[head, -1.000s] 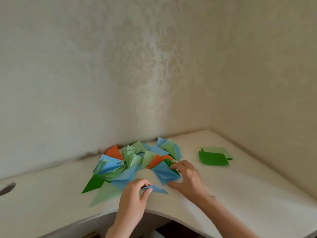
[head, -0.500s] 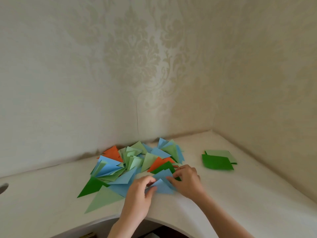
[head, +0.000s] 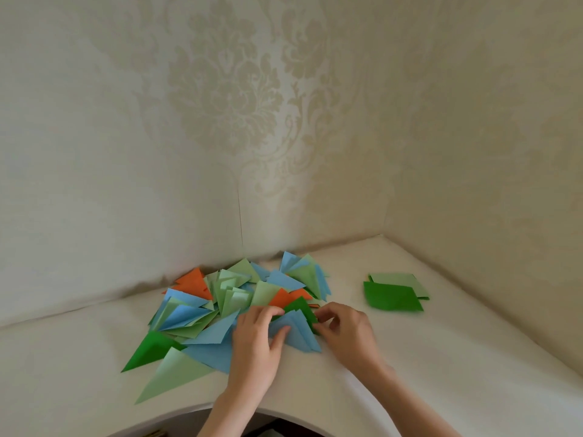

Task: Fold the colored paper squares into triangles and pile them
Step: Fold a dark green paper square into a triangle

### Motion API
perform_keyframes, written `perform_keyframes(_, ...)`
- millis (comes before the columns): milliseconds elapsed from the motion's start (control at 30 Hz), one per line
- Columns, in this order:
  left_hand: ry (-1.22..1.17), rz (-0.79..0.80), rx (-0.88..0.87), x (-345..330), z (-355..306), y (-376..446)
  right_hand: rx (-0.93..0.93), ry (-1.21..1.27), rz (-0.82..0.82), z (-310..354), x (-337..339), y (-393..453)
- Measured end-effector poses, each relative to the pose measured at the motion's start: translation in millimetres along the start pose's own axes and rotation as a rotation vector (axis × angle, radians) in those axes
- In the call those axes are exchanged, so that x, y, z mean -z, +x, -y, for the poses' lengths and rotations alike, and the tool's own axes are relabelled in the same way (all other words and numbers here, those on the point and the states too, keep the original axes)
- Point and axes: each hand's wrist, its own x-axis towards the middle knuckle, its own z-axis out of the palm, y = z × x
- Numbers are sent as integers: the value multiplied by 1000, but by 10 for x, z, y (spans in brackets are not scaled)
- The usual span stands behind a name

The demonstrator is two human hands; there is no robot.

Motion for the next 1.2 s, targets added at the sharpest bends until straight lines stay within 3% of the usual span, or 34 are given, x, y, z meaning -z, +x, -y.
perform_keyframes(267,99,52,34,-15,127,-28,117,-76,-32,159,-207,5)
perform_keyframes(367,126,55,23,33,190,-62,177,14,-51,114,-223,21)
perform_keyframes(533,177,45,-36,26,209,-63,266,-92,163,-43,-89,-58)
perform_keyframes(867,281,22,-41,35,141,-21,248,-166,145,35,-170,57)
perform_keyframes(1033,250,-23,-80,111,-99,23,293,-60,21,-166,12,-5)
perform_keyframes(1200,136,-86,-148,75,-455,86,213,-3,-159,-409,410,-57)
